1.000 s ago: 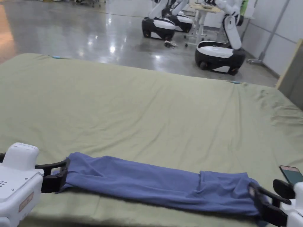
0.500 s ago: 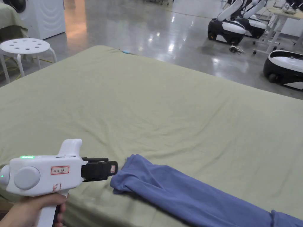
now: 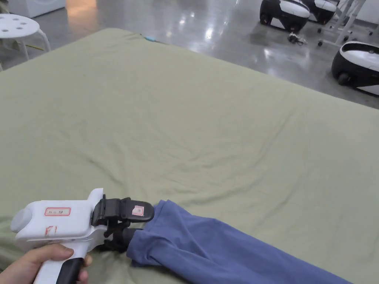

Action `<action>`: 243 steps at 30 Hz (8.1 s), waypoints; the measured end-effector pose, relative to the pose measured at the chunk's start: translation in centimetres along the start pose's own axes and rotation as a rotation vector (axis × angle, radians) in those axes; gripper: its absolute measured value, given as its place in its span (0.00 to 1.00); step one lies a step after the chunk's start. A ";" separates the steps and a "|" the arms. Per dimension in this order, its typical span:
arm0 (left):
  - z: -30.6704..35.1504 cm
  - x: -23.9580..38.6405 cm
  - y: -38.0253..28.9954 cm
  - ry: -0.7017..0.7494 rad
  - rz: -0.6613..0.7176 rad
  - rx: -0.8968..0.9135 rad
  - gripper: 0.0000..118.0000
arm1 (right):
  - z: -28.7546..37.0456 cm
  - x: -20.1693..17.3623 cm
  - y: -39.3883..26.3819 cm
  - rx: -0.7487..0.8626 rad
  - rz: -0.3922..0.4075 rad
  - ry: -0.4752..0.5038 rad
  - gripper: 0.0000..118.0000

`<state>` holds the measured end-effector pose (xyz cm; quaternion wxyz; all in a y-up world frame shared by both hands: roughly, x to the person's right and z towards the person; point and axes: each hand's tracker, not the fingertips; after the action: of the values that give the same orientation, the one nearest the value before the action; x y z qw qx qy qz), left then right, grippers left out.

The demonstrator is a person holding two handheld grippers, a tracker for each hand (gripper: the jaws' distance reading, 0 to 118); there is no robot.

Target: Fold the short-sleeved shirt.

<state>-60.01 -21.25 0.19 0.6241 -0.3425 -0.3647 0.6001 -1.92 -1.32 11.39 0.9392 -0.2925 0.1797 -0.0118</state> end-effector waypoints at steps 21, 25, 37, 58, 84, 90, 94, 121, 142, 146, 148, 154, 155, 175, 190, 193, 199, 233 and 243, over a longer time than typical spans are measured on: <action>-3.5 10.6 -1.9 0.868 -0.396 0.088 0.05 | -0.7 -0.4 -0.6 0.077 -0.026 0.054 0.00; -1.2 14.1 -1.3 1.023 -0.467 0.146 0.05 | 1.2 0.7 -1.2 0.126 -0.039 0.039 0.00; -18.7 18.1 -10.8 0.993 -0.644 0.078 0.05 | 6.1 2.9 -3.3 0.282 -0.012 -0.024 0.00; -17.1 16.0 -13.3 1.150 -0.729 0.230 0.60 | 8.1 5.9 -5.5 0.495 0.040 -0.080 0.00; -16.0 14.3 -13.7 0.724 -0.627 0.120 0.18 | 6.6 4.6 -4.8 0.460 0.077 -0.072 0.00; -8.0 12.8 -8.9 0.525 -0.258 0.208 0.99 | 5.6 2.3 -4.8 0.419 0.201 -0.129 0.00; -6.6 7.3 -6.7 0.253 0.072 0.099 0.99 | 4.2 0.8 -4.5 0.375 0.273 -0.143 0.00; -7.7 13.3 -5.4 0.887 -0.380 0.099 0.09 | 4.9 2.9 -3.9 0.458 0.104 -0.124 0.00; -35.4 9.1 -18.0 0.927 -0.637 -0.025 0.42 | 9.6 7.6 -6.9 0.626 -0.082 -0.069 0.00; -33.2 14.6 -19.7 0.755 -0.729 -0.040 0.83 | 9.8 8.8 -7.0 0.639 -0.144 -0.040 0.00; -31.3 17.3 -20.5 0.706 -0.811 0.043 0.83 | 9.7 9.1 -6.9 0.638 -0.169 -0.025 0.00; -27.9 16.6 -18.7 0.650 -0.642 0.178 0.60 | 9.4 9.2 -6.9 0.649 -0.205 -0.009 0.00; -28.3 15.3 -18.6 0.634 -0.568 0.142 0.41 | 9.4 9.1 -6.7 0.647 -0.208 -0.009 0.00; -26.7 12.3 -19.1 0.692 -0.619 0.076 0.25 | -3.5 3.5 -2.2 0.147 -0.070 0.041 0.00; -22.1 4.8 -12.0 0.319 -0.179 -0.002 0.94 | -14.2 6.4 -5.7 -0.137 -0.361 0.029 0.00; -25.8 4.1 -11.4 0.259 -0.076 -0.066 0.58 | -13.5 6.5 -6.0 -0.107 -0.392 0.056 0.00; -24.3 4.3 -10.0 0.458 -0.139 -0.088 0.15 | -11.7 6.4 -5.5 -0.059 -0.429 0.088 0.00; 14.8 22.4 4.2 1.355 -0.885 0.365 0.80 | -3.9 -2.5 -0.2 0.057 -0.085 0.067 0.00; -10.1 33.2 -14.3 0.946 -1.312 0.777 0.06 | 4.6 -1.0 8.3 0.424 0.172 -0.116 0.00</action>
<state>-43.62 11.41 9.01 0.9985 -0.0414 0.0371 -0.0001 -1.91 8.21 10.63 0.9859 -0.0724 0.1431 0.0475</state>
